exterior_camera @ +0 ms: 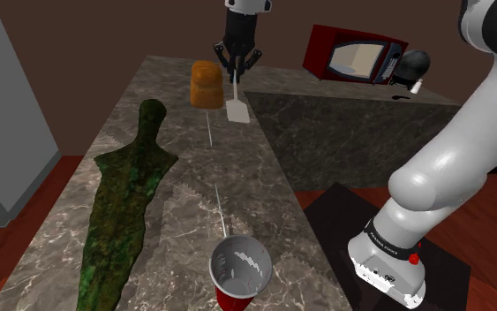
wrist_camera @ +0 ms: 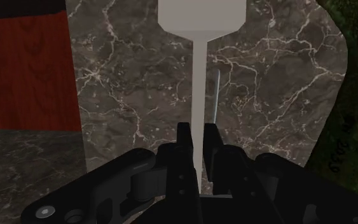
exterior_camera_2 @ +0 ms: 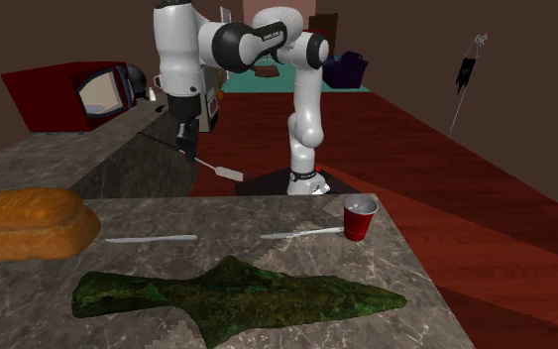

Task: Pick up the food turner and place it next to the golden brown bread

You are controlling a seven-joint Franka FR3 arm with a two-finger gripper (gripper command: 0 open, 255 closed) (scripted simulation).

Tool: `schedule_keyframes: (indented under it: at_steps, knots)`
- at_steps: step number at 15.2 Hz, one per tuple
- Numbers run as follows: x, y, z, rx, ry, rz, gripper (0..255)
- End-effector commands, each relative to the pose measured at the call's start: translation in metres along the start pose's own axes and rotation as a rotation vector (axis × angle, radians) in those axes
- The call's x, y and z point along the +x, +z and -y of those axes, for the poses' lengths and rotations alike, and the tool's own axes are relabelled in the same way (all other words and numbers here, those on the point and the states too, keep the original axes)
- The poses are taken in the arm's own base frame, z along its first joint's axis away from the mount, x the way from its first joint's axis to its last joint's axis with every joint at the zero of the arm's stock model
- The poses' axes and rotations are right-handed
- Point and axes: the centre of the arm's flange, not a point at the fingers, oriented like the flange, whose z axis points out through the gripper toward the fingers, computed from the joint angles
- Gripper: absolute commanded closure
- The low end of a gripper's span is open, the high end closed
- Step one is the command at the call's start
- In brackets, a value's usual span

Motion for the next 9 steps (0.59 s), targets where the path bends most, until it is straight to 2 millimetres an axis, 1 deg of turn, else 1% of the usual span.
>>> schedule_keyframes:
  at_steps: [1,9]
  knots:
    - [0.023,0.000,-0.011,0.000,-0.002,0.000,255]
    - [0.116,0.006,-0.061,0.000,-0.002,0.000,255]
